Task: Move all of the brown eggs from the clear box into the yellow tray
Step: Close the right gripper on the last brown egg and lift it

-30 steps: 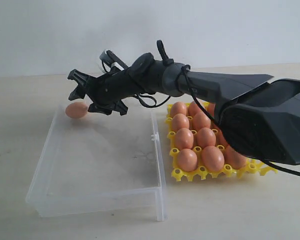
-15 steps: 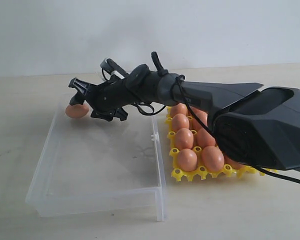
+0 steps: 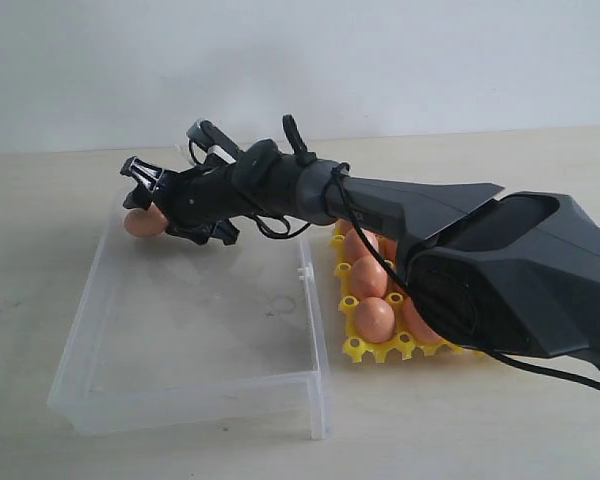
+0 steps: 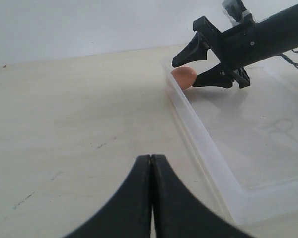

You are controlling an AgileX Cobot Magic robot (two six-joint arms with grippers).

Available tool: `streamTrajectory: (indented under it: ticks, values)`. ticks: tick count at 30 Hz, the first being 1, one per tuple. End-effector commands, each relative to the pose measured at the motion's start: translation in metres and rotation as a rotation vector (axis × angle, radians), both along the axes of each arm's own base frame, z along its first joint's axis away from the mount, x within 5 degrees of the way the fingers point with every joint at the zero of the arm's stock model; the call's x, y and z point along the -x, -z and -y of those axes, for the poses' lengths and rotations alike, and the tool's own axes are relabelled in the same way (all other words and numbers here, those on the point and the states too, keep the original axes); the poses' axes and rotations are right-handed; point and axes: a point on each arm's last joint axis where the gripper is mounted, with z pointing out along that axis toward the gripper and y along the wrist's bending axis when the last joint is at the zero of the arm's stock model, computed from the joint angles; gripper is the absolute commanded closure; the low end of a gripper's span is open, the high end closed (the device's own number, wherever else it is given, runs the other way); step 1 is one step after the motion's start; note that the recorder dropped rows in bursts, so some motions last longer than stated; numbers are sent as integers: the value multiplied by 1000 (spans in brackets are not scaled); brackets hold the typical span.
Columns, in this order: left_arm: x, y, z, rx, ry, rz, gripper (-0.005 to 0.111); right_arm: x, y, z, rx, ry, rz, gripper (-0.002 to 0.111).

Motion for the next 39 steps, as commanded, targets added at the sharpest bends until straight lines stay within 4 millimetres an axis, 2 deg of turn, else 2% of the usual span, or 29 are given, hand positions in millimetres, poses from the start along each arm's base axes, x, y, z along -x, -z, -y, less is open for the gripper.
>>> streamTrajectory:
  ticks: [1,3,5,7,9,15,22,27,35,39]
  values:
    - [0,-3,0,4,3,19,107,1,7,-2,5,8,-4,45]
    - [0,-3,0,4,3,19,107,1,7,-2,5,10,-3,50]
    - [0,-3,0,4,3,19,107,1,7,-2,6,10,-3,61]
    - [0,-3,0,4,3,19,107,2,7,-2,16,-1,6,81]
    - [0,-3,0,4,3,19,107,2,7,-2,26,-15,21,107]
    - [0,-3,0,4,3,19,107,3,1,-3,40,-42,40,108]
    - [0,-3,0,4,3,19,107,1,-38,5,224,-136,229,108]
    - [0,-3,0,4,3,19,107,2,-66,13,348,-175,298,108]
    - [0,-3,0,4,3,19,107,16,-102,25,628,-323,374,108]
    - [0,-3,0,4,3,19,107,26,-114,25,703,-368,378,108]
